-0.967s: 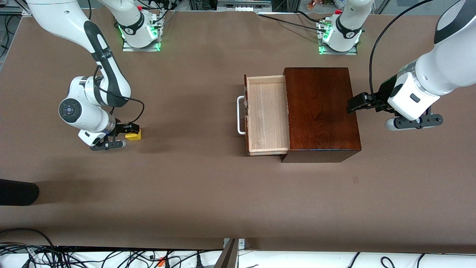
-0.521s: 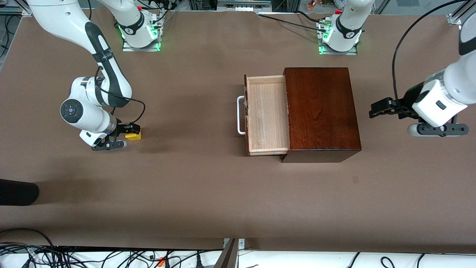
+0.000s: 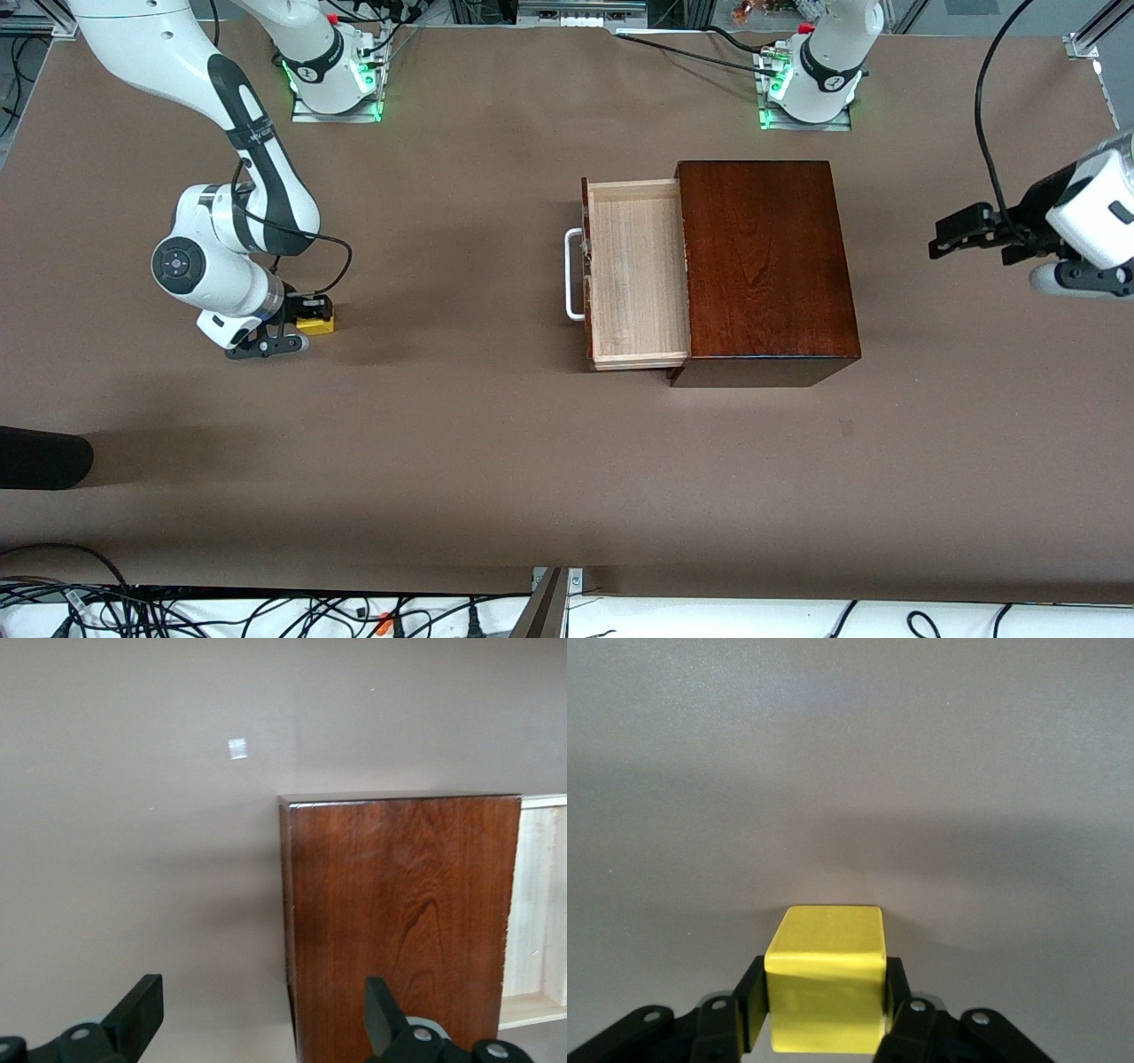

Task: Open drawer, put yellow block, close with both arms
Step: 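Carry the yellow cube with the right gripper over the open drawer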

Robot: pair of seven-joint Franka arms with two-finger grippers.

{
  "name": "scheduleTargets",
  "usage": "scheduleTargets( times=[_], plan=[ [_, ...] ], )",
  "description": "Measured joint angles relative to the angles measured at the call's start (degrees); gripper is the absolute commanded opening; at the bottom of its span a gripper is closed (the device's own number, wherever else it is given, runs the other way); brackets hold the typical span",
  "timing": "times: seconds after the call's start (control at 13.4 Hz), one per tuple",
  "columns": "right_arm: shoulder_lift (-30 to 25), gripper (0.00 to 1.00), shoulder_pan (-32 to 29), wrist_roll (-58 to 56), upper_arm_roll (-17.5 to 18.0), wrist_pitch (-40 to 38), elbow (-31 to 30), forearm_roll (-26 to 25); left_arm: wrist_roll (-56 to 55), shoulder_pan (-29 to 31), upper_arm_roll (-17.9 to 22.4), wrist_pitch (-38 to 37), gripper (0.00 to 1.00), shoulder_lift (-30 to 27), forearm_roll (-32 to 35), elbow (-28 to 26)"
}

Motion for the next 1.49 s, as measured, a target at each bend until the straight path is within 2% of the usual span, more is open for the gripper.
scheduleTargets(
  times=[0.07, 0.22, 0.37, 0.67, 0.89, 1.12, 1.19, 1.49],
  plan=[
    [0.00, 0.38, 0.00, -0.07, 0.00, 0.00, 0.01, 0.00, 0.01, -5.27, 5.17, -0.52, 1.00, -1.20, -0.07, -0.31],
    [-0.07, 0.38, 0.02, -0.76, 0.05, 0.03, 0.45, 0.00, 0.01, -11.47, 10.49, -0.91, 1.00, -2.55, -0.10, -0.83],
    [-0.58, 0.38, 0.10, -1.28, 0.71, -2.70, 2.74, 0.00, 0.01, -13.08, 11.52, -0.99, 1.00, -2.77, -0.10, -1.31],
    [-3.04, 0.38, 0.56, -1.40, 4.20, -18.37, 13.03, 0.01, 0.02, -14.05, 12.28, -0.62, 1.00, -2.76, -0.10, -2.94],
    [-3.53, 0.38, 0.69, -1.43, 8.24, -26.65, 20.56, 0.04, 0.03, -14.05, 12.38, 0.37, 1.00, -2.76, -0.10, -3.49],
    [-3.51, 0.40, 1.37, -1.43, 14.21, -29.81, 26.02, 0.03, 0.07, -14.08, 12.39, 1.41, 1.00, -2.76, -0.10, -3.84],
    [-3.48, 0.43, 2.53, -1.54, 15.46, -30.13, 27.43, -0.24, 0.14, -14.18, 12.40, 1.61, 1.00, -2.76, -0.10, -4.00],
    [-2.70, 0.44, 11.26, -3.01, 16.41, -30.47, 32.35, -3.72, 0.31, -16.08, 13.99, 1.80, 1.00, -2.76, -0.10, -4.18]
  ],
)
